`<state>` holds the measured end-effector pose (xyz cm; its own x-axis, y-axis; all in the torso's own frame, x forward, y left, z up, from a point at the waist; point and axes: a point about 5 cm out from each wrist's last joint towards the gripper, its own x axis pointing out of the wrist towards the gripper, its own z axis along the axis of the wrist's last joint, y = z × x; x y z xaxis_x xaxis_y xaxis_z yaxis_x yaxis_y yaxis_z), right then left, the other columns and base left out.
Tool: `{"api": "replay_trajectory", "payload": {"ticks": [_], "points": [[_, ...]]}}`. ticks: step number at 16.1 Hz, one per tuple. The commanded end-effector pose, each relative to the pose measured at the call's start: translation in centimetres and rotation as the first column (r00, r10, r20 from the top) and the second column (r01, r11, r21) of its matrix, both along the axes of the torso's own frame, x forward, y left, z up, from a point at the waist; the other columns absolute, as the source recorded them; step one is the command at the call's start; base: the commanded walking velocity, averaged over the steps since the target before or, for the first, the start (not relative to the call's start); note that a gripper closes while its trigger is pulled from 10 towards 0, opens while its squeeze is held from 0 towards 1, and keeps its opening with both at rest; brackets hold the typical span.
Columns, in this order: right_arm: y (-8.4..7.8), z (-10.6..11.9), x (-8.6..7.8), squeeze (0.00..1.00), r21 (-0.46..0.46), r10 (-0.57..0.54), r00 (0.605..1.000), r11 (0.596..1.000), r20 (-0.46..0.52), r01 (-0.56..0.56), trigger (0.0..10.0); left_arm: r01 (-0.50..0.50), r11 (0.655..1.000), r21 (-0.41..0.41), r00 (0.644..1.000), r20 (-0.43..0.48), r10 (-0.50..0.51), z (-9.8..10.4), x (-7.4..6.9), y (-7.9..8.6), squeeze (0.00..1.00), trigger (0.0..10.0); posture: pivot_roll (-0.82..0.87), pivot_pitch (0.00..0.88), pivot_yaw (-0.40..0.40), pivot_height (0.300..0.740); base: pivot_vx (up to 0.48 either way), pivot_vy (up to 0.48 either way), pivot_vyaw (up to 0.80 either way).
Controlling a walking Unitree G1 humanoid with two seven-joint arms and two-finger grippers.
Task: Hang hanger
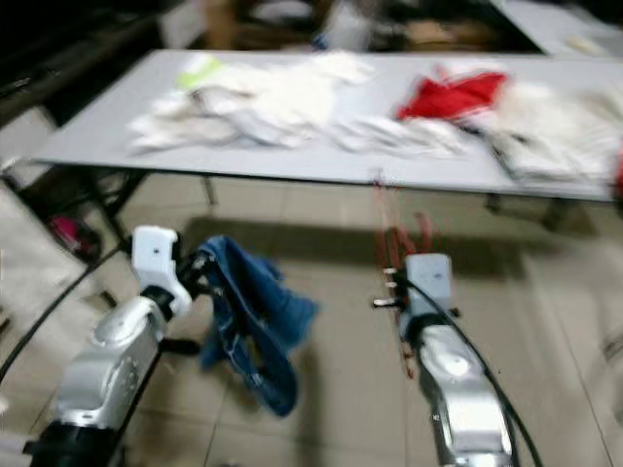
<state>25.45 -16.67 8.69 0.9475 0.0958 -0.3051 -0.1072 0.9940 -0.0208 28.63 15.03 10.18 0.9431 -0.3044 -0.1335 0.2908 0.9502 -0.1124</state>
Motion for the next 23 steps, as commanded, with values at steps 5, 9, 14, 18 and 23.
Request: {"api": "replay_trajectory", "payload": {"ticks": [5,9,14,18,23], "points": [[1.0,0.9,0.6,0.0,0.036,0.043,0.998,0.998,0.046,-0.045,10.0,-0.041,0.999,0.006,0.999,0.028,0.041,0.5,-0.1,1.2,0.0,10.0,-0.08,0.0,0.045,0.74,0.382,0.0,0.0],[1.6,1.2,0.6,0.0,0.038,0.07,0.994,0.997,0.079,-0.073,10.0,-0.034,0.999,0.01,0.999,0.029,0.033,0.5,-0.1,1.2,0.0,10.0,-0.09,0.0,0.053,0.74,0.382,0.0,0.0],[1.8,2.1,0.8,0.0,0.051,0.085,0.989,0.994,0.124,-0.092,10.0,-0.019,1.0,0.009,0.999,0.042,0.018,1.0,0.2,0.9,0.0,10.0,-0.09,0.0,0.058,0.74,0.379,0.0,-0.16],[1.8,3.9,1.5,0.0,0.075,0.098,0.978,0.991,0.187,-0.113,10.0,-0.012,1.0,-0.002,0.996,0.089,0.012,2.4,0.7,0.8,0.0,10.0,-0.09,0.0,0.058,0.74,0.376,0.0,-0.73],[1.3,6.3,2.5,0.0,0.0,0.188,0.953,0.981,0.236,-0.193,10.0,0.013,1.0,-0.006,0.987,0.157,-0.012,5.0,1.5,0.5,0.0,10.0,-0.09,0.0,0.053,0.74,0.375,0.0,0.0]]}}
